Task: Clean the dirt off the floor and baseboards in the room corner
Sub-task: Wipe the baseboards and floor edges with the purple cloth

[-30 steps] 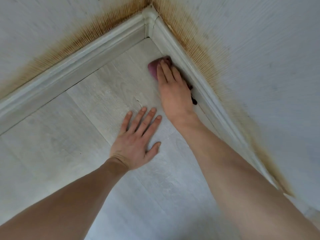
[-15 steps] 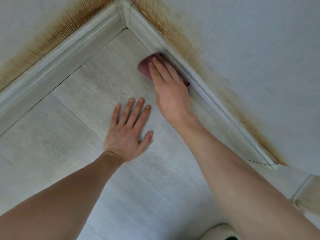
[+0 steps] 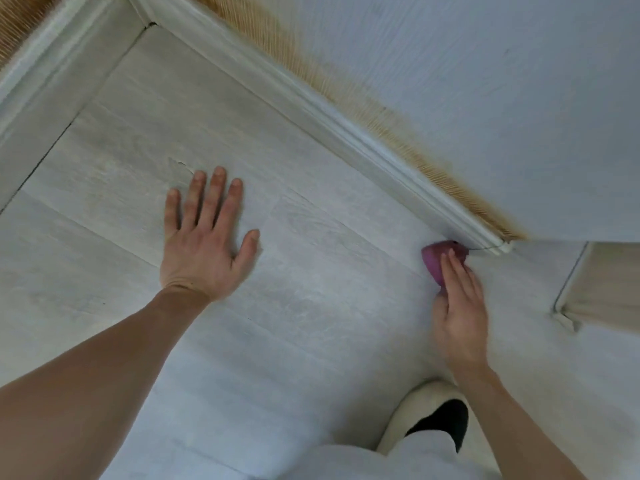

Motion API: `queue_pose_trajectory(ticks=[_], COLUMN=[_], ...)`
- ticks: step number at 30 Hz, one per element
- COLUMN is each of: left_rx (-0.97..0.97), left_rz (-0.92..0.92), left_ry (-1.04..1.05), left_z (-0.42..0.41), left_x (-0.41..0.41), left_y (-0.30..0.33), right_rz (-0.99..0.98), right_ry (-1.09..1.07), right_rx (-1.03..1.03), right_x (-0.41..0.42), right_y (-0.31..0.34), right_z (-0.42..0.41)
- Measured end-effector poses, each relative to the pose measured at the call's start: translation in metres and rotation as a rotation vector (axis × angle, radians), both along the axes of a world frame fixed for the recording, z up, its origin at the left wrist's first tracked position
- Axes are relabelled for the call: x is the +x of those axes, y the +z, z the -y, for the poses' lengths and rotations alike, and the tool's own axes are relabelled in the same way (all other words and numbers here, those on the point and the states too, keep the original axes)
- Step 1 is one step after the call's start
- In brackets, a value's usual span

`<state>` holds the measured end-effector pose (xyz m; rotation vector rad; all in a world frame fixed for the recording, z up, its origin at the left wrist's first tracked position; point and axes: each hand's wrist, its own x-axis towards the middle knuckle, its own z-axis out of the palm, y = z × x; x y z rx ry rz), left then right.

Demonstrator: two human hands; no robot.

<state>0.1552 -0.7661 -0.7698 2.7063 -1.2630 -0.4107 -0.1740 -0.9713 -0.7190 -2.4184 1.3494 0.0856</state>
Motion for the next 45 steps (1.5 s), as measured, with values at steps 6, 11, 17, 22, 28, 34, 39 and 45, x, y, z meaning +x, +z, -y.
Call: queue_pose_trajectory(ticks=[6, 11, 17, 22, 28, 34, 39, 45], left_rx=[-0.025, -0.042, -0.07, -0.058, -0.068, -0.075, -0.058, -0.028], left_rz=[0.001, 0.016, 0.036, 0.017, 0.036, 0.032, 0.036, 0.055], left_ry=[0.012, 0.019, 0.011, 0.008, 0.011, 0.011, 0.01, 0.003], left_z=[0.001, 0.0, 0.001, 0.002, 0.002, 0.002, 0.003, 0.001], left_x=[-0.003, -0.004, -0.005, -0.004, -0.005, -0.005, -0.004, -0.001], left_y=[0.001, 0.001, 0.002, 0.002, 0.001, 0.003, 0.002, -0.002], right_rz=[0.251, 0.253, 0.265, 0.09, 0.17, 0.295, 0.198, 0.212], right_ry=[-0.553, -0.296, -0.153, -0.43, -0.437, -0.042, -0.319, -0.382], right_rx=[-0.085, -0.2, -0.213, -0.177, -0.248, -0.148, -0.246, -0.244], right_x=[0.057, 0.161, 0.097, 0.04, 0.152, 0.174, 0.093, 0.176], right_y=[-0.017, -0.025, -0.008, -0.008, -0.023, -0.014, -0.015, -0.028], right_z=[-0.014, -0.026, -0.01, -0.014, -0.015, -0.022, -0.017, -0.024])
